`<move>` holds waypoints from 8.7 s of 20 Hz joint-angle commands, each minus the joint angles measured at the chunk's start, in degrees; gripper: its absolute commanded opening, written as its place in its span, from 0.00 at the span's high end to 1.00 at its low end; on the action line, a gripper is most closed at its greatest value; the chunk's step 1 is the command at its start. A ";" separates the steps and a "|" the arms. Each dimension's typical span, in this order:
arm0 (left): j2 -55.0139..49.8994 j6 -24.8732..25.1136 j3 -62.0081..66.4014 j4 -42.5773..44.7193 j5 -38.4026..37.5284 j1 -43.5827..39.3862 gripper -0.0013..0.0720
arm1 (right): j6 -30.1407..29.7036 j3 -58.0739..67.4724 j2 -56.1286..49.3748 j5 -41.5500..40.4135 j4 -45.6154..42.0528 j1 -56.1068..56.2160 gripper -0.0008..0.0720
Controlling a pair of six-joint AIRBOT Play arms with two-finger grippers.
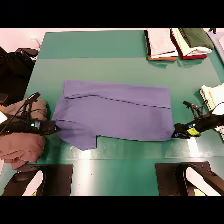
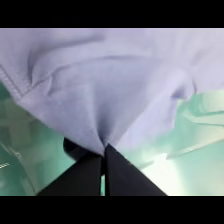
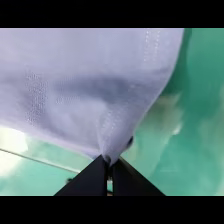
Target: Fold the shirts.
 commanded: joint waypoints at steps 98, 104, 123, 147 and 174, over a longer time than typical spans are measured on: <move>-29.31 -6.14 54.03 8.98 19.26 -17.09 0.95 | -1.66 34.58 -39.23 -21.90 26.93 25.27 0.12; -29.31 -6.21 54.03 8.37 19.28 -17.09 0.95 | -7.43 37.40 -49.53 -23.89 41.05 31.78 0.20; -29.31 -5.11 48.46 1.64 26.60 -33.07 0.95 | -3.30 43.93 -30.60 -23.76 14.97 8.13 0.96; -29.31 -6.54 48.43 1.09 24.68 -34.23 0.95 | -5.38 68.04 -29.49 -19.37 14.40 -30.49 0.96; -29.31 -3.19 48.43 1.38 22.73 -34.23 0.95 | -8.46 38.80 -9.99 -10.19 8.92 -54.12 0.35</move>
